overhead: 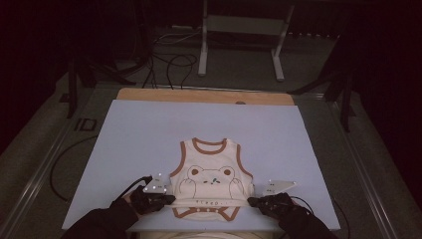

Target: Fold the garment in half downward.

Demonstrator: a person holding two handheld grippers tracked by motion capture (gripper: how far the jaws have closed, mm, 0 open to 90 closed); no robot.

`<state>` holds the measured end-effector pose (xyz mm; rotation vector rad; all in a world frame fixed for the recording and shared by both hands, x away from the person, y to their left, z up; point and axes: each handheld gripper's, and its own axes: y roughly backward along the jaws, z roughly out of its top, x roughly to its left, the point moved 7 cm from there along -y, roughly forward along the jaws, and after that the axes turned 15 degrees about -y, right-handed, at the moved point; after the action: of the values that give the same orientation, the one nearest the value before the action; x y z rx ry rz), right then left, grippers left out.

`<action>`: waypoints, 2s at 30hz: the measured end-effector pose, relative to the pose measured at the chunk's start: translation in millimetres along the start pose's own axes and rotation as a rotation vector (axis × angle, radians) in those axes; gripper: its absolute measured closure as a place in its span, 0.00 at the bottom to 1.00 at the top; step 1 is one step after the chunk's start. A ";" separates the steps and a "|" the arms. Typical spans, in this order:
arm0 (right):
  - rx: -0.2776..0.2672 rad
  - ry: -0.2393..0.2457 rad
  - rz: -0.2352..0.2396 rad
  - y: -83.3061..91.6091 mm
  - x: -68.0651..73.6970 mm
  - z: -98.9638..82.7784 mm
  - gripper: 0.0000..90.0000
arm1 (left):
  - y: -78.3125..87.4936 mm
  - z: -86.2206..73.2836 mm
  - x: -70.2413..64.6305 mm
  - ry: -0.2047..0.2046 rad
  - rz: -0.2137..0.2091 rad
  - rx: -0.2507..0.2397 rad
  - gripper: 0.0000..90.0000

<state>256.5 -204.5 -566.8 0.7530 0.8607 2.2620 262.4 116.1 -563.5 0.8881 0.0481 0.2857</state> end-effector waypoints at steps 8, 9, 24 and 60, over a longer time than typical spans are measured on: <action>-0.012 0.012 0.006 4.5 3.8 3.3 0.86 | 1.7 3.0 -0.6 0.009 0.002 -0.007 0.92; -0.018 0.010 0.005 5.6 3.9 4.2 0.82 | 3.6 4.4 0.1 0.009 0.012 -0.007 0.88; -0.113 -0.029 0.007 22.0 5.3 26.1 0.26 | 35.9 18.4 23.5 0.063 0.116 -0.068 0.32; -0.256 0.068 0.014 42.0 -1.9 114.1 0.11 | 49.1 68.3 64.5 -0.008 0.093 -0.142 0.00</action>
<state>321.2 -187.8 -465.2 0.5698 0.5810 2.3636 324.1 110.6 -477.6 0.7513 -0.0204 0.3676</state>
